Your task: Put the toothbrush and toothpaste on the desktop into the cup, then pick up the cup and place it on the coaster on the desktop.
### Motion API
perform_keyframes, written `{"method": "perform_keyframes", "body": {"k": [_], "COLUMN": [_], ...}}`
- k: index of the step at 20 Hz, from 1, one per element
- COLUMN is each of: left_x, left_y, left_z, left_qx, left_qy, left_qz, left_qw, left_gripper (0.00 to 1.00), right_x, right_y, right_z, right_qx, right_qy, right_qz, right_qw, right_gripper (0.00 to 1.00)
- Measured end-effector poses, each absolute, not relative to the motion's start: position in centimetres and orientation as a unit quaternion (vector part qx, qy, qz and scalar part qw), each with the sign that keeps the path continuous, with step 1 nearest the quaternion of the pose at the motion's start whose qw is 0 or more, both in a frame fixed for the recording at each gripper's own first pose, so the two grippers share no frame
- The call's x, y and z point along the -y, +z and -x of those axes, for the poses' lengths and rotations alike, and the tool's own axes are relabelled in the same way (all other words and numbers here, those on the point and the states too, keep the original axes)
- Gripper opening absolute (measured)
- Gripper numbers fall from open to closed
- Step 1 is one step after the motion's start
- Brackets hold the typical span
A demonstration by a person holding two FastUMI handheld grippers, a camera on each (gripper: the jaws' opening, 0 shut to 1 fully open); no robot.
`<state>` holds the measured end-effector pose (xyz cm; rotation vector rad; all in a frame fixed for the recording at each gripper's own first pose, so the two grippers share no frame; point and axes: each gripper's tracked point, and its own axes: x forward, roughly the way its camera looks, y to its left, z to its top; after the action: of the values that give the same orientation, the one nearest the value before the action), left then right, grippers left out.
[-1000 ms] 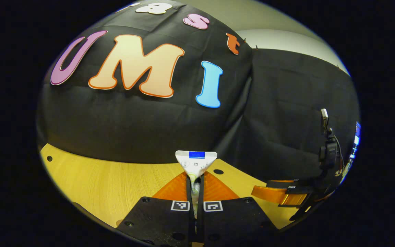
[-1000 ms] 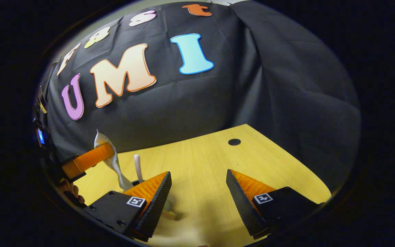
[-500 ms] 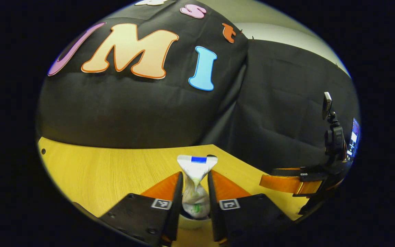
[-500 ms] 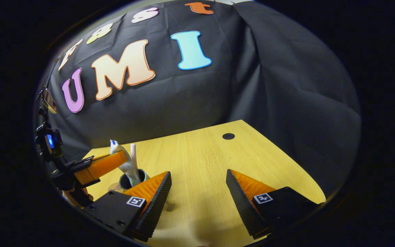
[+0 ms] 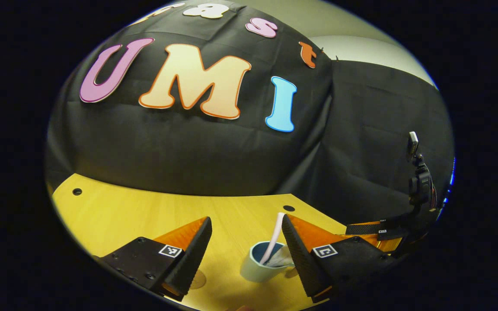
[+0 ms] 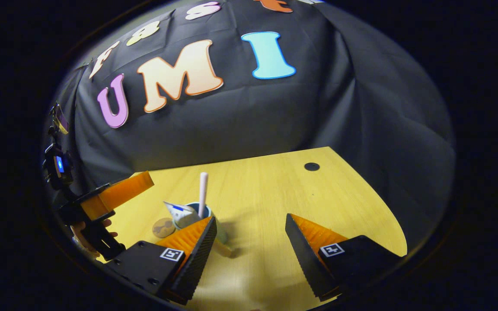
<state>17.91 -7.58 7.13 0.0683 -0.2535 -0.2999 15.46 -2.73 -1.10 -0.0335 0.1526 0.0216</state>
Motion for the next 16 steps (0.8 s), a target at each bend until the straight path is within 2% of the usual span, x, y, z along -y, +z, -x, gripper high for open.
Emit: {"method": "perform_keyframes", "body": {"k": [1, 2, 9, 16], "left_x": [6.7, 5.7, 0.1, -3.3], "left_y": [7.3, 7.2, 5.7, 2.1], "left_z": [-17.4, -16.9, -13.4, -9.8], "left_qx": [0.126, 0.123, 0.101, 0.062], "left_qy": [-0.139, -0.127, -0.039, 0.030], "left_qz": [-0.030, -0.027, -0.011, 0.007], "left_qw": [0.982, 0.984, 0.994, 0.998], "left_gripper": [0.93, 0.93, 0.93, 0.94], "right_x": [2.1, 1.4, -2.4, -4.2], "right_y": [-1.2, -1.5, -5.0, -8.4], "right_z": [-15.5, -15.6, -16.2, -18.5], "right_qx": [-0.084, -0.095, -0.193, -0.277], "right_qy": [0.023, 0.039, 0.133, 0.184], "right_qz": [0.026, 0.036, 0.119, 0.198], "right_qw": [0.996, 0.994, 0.965, 0.922], "right_gripper": [0.94, 0.98, 0.98, 0.94]}}
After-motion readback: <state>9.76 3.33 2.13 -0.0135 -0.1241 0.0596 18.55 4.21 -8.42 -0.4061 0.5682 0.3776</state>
